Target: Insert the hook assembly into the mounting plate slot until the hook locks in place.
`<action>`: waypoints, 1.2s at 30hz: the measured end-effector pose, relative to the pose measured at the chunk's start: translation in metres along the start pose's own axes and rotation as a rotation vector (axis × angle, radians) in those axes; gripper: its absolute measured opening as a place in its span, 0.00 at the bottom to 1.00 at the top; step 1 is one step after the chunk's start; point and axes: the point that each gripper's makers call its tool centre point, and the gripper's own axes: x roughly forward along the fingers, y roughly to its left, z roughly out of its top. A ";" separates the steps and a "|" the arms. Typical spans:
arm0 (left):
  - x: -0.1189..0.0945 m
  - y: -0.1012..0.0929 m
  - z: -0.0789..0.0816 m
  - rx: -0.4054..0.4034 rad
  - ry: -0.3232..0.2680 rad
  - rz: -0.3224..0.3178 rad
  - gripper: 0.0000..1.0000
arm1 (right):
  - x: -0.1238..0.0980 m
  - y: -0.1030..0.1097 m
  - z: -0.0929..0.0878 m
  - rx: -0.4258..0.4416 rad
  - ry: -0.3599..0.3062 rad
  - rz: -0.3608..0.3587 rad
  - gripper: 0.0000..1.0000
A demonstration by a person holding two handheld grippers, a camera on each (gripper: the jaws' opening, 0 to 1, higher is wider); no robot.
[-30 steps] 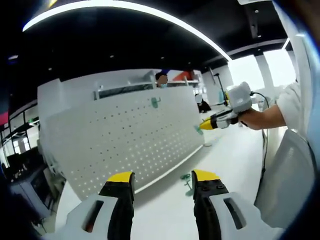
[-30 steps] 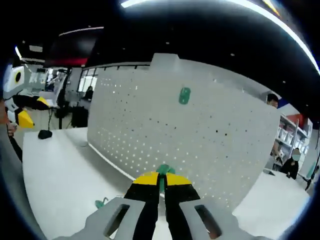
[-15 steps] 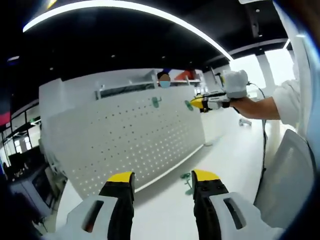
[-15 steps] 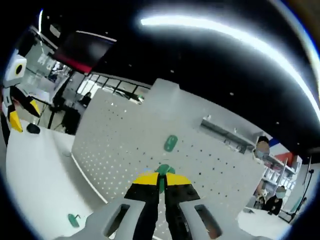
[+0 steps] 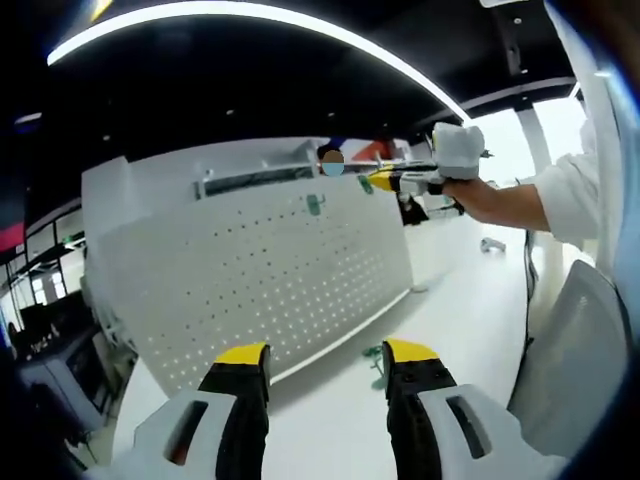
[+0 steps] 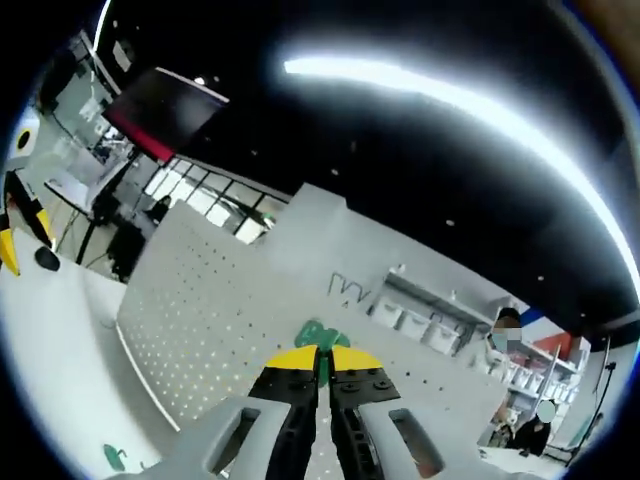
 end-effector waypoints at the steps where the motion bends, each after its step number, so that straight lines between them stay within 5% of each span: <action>1: 0.000 -0.001 -0.001 0.000 0.002 0.000 0.47 | 0.002 -0.002 0.002 -0.006 -0.005 -0.004 0.01; 9: 0.002 -0.001 -0.003 -0.002 0.019 0.002 0.48 | 0.028 -0.017 0.008 -0.045 -0.058 -0.028 0.01; 22: 0.007 -0.002 -0.021 -0.023 0.065 -0.005 0.49 | 0.069 -0.023 -0.012 -0.080 -0.065 -0.042 0.00; 36: 0.011 -0.006 -0.033 -0.036 0.110 -0.022 0.49 | 0.079 -0.020 -0.032 -0.077 -0.057 -0.044 0.00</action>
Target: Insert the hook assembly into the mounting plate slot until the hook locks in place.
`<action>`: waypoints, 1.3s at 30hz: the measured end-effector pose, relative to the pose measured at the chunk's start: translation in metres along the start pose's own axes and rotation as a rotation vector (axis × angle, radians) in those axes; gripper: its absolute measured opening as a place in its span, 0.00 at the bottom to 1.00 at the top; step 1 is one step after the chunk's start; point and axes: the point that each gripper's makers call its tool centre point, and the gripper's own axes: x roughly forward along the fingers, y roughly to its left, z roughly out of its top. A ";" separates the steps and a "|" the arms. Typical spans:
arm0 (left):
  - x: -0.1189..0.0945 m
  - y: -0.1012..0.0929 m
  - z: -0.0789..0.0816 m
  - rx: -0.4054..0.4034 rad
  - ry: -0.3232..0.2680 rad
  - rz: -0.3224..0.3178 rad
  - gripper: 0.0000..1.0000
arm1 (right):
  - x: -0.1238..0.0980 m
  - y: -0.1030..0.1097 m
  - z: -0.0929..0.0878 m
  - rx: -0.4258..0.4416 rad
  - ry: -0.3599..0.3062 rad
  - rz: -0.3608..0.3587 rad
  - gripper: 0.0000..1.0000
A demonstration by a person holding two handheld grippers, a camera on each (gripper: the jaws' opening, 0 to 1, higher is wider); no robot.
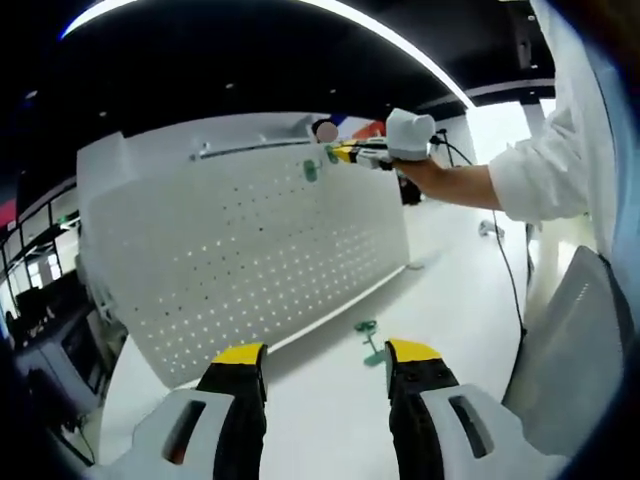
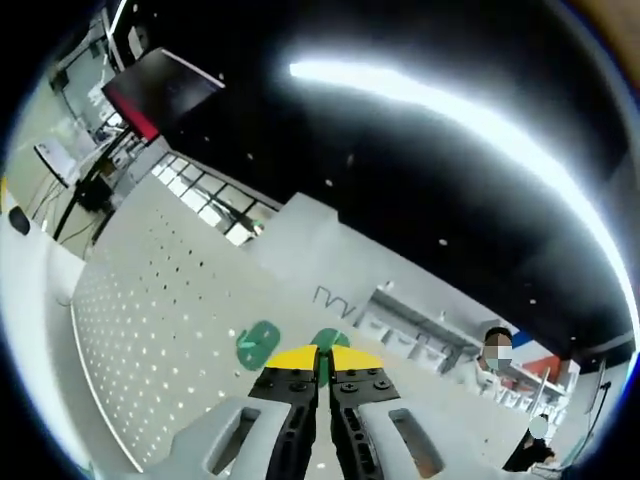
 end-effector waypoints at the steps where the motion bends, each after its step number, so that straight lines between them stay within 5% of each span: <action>1: 0.000 0.000 -0.001 -0.002 0.004 -0.001 0.49 | 0.000 0.000 0.000 0.000 -0.002 -0.002 0.00; 39: 0.003 0.005 -0.006 -0.010 0.022 -0.003 0.47 | 0.004 0.005 -0.019 0.031 0.021 -0.023 0.00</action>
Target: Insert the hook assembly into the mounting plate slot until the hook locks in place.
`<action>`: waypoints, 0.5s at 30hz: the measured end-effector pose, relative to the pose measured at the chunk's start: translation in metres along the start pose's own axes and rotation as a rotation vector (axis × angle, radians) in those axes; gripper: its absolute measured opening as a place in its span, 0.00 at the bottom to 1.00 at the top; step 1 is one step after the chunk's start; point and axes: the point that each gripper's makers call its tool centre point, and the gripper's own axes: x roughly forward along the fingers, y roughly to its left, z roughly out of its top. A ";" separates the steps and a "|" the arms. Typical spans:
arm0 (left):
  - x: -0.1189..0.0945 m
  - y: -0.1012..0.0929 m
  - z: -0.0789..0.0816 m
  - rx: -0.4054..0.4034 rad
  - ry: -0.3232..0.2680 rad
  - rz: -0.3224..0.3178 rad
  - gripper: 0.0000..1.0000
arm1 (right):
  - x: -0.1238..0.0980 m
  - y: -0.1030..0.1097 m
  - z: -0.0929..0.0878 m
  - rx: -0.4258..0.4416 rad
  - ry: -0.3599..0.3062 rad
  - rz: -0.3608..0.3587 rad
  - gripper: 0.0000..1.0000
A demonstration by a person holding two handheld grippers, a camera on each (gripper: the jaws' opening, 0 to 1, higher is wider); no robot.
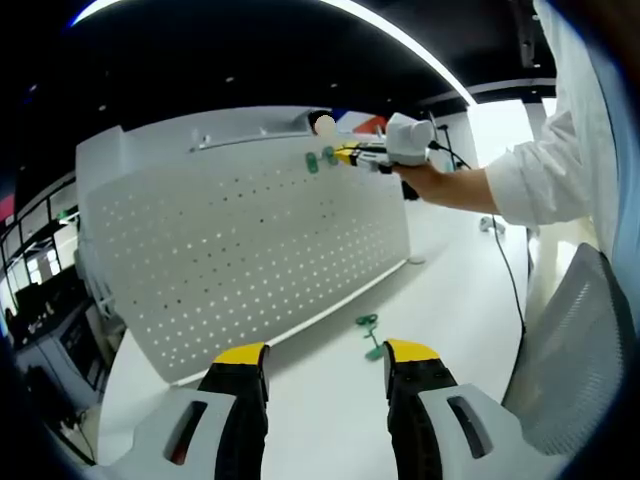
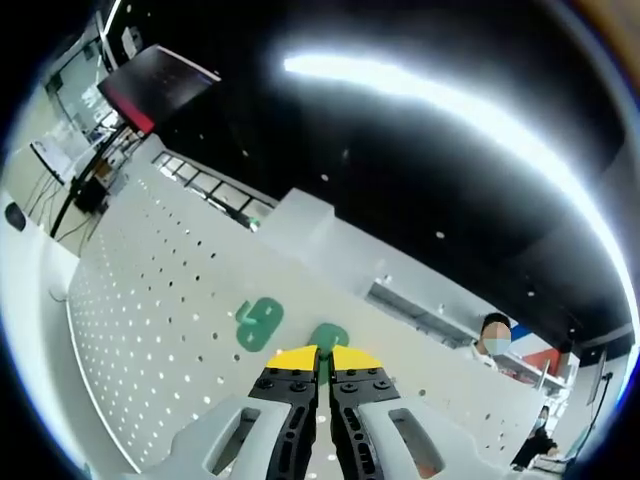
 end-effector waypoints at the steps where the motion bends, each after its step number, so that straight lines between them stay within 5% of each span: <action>1: 0.000 0.000 0.000 0.000 0.000 0.000 0.47 | 0.000 -0.001 -0.001 0.001 0.003 -0.006 0.00; 15: -0.001 0.001 -0.001 -0.003 -0.002 0.000 0.47 | 0.001 -0.001 -0.005 0.064 0.024 -0.040 0.01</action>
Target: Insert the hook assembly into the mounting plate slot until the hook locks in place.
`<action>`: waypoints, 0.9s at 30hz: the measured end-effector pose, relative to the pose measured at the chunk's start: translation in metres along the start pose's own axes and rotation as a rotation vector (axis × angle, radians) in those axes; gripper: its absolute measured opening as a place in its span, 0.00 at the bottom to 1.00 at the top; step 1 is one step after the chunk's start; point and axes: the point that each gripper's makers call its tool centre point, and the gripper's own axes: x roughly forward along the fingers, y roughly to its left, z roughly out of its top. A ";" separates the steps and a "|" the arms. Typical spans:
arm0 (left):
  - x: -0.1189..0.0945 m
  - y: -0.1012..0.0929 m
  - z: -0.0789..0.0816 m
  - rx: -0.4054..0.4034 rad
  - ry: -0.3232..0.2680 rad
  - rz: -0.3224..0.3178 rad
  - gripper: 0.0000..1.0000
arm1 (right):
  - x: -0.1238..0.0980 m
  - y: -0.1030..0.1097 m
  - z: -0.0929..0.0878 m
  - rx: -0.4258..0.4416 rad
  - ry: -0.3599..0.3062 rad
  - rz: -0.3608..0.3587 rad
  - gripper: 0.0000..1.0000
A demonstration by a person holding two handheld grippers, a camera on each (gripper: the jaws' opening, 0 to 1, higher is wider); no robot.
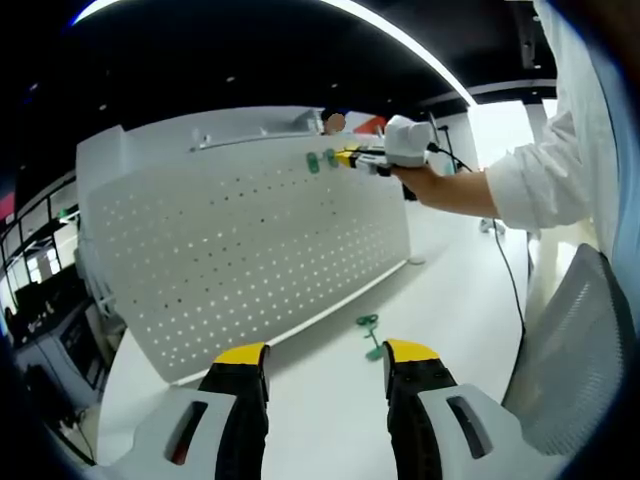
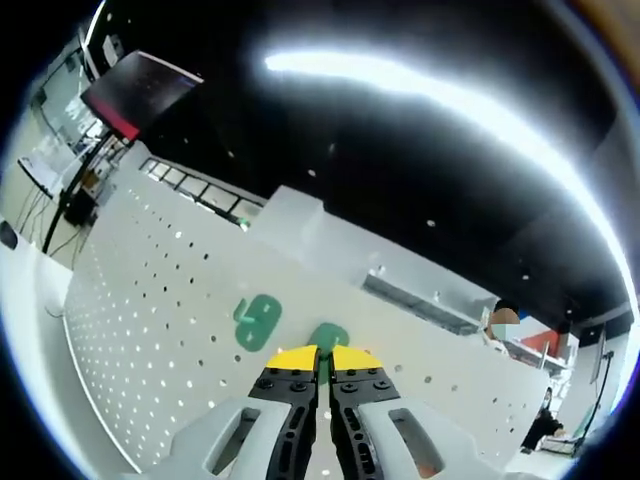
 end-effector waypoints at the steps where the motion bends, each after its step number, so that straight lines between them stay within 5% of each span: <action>1: 0.000 0.000 0.000 0.000 0.000 0.000 0.47 | 0.000 0.000 0.000 0.003 0.002 -0.002 0.01; 27: -0.002 -0.005 0.007 0.006 -0.030 -0.009 0.47 | -0.011 0.004 -0.010 0.037 0.093 0.057 0.09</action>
